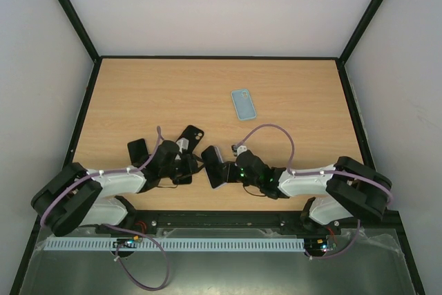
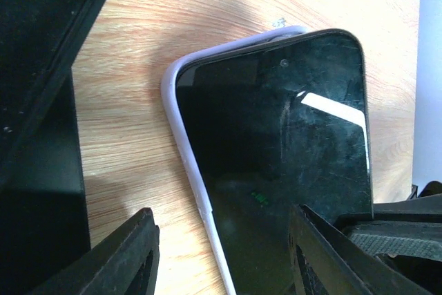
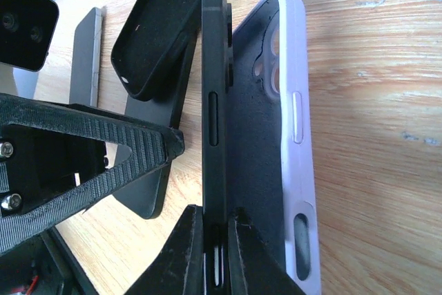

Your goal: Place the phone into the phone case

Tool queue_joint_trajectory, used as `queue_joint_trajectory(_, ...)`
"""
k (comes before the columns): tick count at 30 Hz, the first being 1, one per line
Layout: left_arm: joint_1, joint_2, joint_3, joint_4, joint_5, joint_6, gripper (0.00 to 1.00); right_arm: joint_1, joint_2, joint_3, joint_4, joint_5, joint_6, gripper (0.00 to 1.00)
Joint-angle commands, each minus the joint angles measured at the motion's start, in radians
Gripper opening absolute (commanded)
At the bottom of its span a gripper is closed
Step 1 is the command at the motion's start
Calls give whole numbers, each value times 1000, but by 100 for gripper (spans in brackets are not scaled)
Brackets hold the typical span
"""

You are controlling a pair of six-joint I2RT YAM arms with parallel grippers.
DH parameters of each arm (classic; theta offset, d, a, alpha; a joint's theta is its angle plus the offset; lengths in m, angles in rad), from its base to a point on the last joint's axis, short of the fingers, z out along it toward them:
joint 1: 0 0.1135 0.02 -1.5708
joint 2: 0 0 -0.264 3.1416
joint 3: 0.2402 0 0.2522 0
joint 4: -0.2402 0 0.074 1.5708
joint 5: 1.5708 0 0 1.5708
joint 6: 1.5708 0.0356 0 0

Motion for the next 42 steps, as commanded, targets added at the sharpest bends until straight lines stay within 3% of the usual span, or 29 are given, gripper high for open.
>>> queue_joint_trajectory(1,-8,8,-8,39,11,28,52,15,38,-59,-4,-122,65,6)
queue_joint_trajectory(11,-18,35,-7,70,30,34,51,15,35,-71,-90,-25,106,8)
queue_joint_trajectory(29,-31,77,0,106,26,30,49,15,-109,-24,-333,137,81,28)
queue_joint_trajectory(36,-32,112,14,110,4,40,47,14,-87,9,-316,186,77,32)
queue_joint_trajectory(42,-33,150,21,130,10,43,44,9,-22,31,-257,166,90,42)
